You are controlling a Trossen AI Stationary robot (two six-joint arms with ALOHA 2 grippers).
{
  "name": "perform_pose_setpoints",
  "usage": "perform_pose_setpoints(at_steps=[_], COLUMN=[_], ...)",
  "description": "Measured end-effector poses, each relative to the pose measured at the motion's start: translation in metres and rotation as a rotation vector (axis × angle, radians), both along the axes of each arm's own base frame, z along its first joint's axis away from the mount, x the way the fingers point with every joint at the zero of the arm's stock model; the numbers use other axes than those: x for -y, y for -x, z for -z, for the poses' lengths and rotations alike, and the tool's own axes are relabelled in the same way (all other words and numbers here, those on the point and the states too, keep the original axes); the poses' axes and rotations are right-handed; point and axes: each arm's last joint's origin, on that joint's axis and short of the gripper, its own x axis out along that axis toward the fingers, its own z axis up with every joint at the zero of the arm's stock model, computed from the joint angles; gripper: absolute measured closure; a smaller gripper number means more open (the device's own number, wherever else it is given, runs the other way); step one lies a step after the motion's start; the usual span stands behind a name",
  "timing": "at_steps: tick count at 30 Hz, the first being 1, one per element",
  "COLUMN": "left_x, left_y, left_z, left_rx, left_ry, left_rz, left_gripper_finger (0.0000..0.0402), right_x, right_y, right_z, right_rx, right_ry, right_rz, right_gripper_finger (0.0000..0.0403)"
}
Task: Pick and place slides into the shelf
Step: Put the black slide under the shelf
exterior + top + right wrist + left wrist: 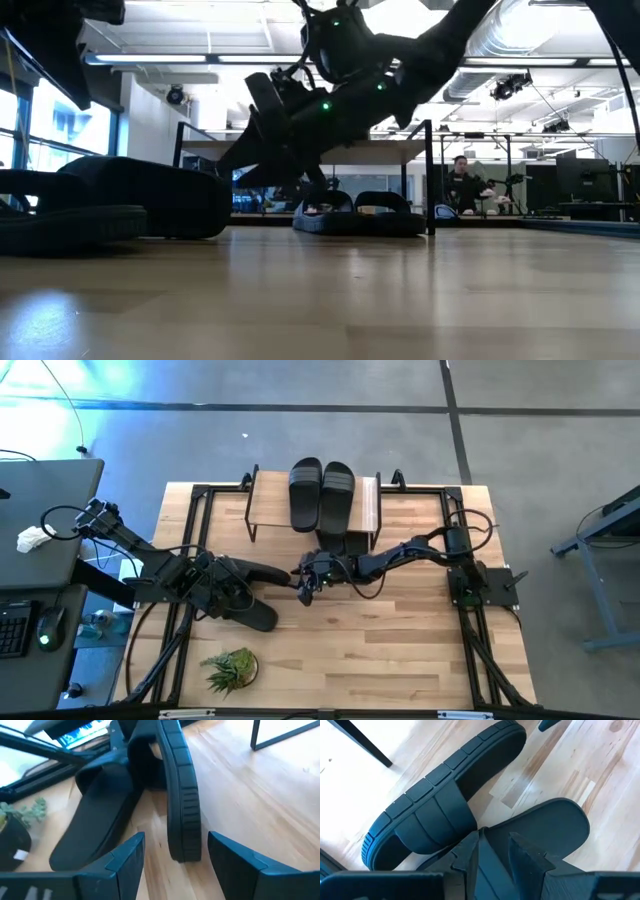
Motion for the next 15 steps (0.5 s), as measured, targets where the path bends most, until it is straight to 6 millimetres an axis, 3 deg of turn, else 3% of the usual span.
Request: perform_pose_setpoints(at_steps=[15], left_x=[0.0000], left_y=[0.0001], left_z=[0.0000], left_rx=[-0.001], left_ry=[0.001], left_rz=[0.000], left_gripper_finger=[0.0309], right_x=[0.0051], right_y=[-0.0008], right_z=[0.0006], right_rx=[0.004], right_ry=[-0.006], right_rz=[-0.007], right_gripper_finger=[0.0194])
